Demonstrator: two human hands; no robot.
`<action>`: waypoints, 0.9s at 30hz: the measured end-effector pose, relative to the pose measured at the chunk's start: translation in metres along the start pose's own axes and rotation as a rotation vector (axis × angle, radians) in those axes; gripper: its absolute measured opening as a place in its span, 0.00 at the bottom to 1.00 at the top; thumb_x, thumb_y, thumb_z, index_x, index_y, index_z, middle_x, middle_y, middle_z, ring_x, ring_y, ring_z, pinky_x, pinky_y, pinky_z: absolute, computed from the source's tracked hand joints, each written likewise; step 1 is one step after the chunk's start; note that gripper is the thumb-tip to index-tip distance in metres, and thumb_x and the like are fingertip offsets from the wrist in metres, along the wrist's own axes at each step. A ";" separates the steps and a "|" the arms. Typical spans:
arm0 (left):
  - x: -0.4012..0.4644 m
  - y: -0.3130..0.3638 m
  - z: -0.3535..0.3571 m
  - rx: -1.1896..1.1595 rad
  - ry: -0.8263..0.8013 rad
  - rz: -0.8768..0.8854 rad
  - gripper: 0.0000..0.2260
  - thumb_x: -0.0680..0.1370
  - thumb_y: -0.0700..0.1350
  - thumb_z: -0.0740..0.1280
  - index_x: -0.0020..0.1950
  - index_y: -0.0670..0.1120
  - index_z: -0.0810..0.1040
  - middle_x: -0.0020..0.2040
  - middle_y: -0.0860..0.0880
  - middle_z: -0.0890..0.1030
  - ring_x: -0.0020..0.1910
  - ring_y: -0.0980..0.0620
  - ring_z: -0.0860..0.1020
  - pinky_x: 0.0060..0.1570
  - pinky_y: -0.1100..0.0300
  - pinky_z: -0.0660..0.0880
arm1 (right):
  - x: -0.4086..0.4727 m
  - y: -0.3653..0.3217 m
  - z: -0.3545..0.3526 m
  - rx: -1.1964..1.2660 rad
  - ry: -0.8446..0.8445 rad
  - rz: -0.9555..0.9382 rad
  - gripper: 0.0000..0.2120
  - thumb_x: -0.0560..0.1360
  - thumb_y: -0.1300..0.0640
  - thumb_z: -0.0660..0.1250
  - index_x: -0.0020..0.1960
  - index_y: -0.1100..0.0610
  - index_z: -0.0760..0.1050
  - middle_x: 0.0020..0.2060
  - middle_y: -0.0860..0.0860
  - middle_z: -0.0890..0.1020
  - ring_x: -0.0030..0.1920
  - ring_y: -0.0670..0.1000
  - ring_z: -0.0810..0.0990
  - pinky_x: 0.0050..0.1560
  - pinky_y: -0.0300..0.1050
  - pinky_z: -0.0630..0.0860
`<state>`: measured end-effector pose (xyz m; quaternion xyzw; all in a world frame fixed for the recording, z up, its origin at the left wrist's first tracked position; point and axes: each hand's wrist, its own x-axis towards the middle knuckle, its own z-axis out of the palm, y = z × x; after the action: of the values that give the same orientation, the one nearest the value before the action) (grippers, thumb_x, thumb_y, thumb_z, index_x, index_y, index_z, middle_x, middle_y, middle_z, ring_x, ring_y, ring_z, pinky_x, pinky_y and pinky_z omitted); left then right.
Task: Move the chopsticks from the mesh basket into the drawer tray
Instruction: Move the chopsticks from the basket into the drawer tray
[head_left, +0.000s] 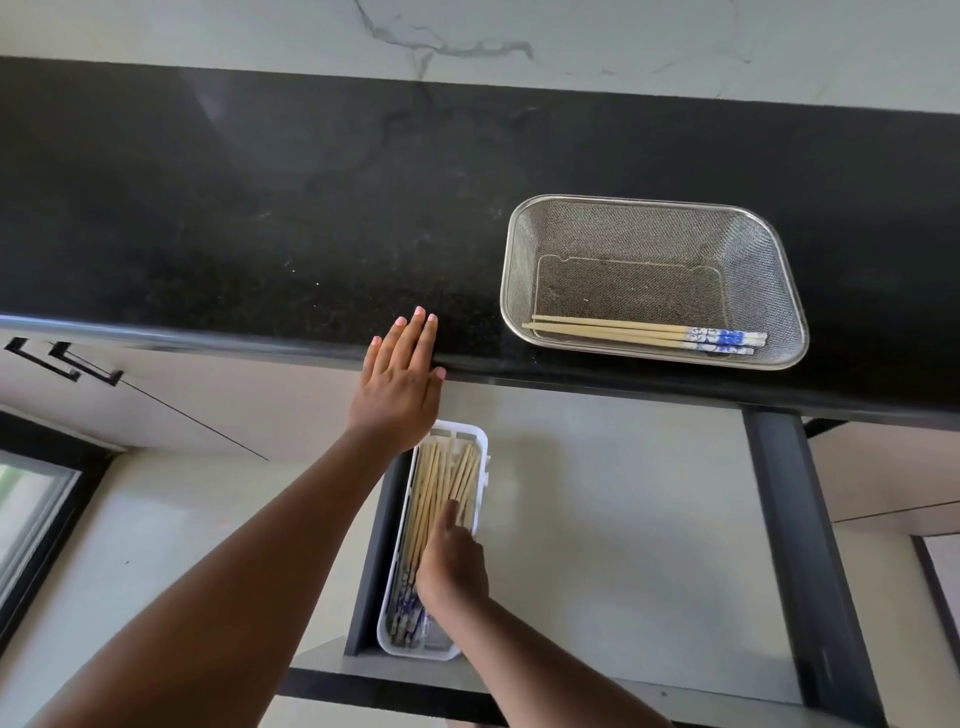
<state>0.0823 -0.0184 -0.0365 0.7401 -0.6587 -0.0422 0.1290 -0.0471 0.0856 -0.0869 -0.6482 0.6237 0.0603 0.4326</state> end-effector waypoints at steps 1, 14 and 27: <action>-0.001 0.000 -0.001 0.003 -0.007 -0.004 0.26 0.83 0.51 0.48 0.79 0.47 0.46 0.80 0.48 0.48 0.78 0.49 0.44 0.73 0.54 0.36 | 0.000 0.000 0.000 -0.005 0.004 0.009 0.20 0.83 0.53 0.46 0.72 0.57 0.62 0.59 0.58 0.77 0.57 0.56 0.77 0.52 0.45 0.73; 0.001 0.000 0.003 0.015 0.000 -0.003 0.26 0.83 0.51 0.48 0.79 0.47 0.46 0.80 0.48 0.48 0.78 0.50 0.43 0.73 0.55 0.35 | 0.003 -0.013 -0.005 -0.167 -0.067 -0.012 0.33 0.78 0.69 0.59 0.78 0.63 0.47 0.77 0.63 0.51 0.67 0.60 0.72 0.63 0.50 0.74; 0.000 -0.001 0.004 0.011 0.002 0.002 0.26 0.83 0.52 0.47 0.79 0.48 0.45 0.80 0.49 0.47 0.75 0.55 0.38 0.71 0.58 0.33 | 0.009 -0.003 -0.001 -0.338 0.060 -0.206 0.31 0.78 0.70 0.58 0.78 0.63 0.50 0.73 0.61 0.60 0.65 0.60 0.73 0.58 0.53 0.78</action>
<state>0.0829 -0.0192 -0.0402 0.7403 -0.6594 -0.0375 0.1257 -0.0435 0.0780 -0.0905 -0.7734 0.5477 0.1004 0.3029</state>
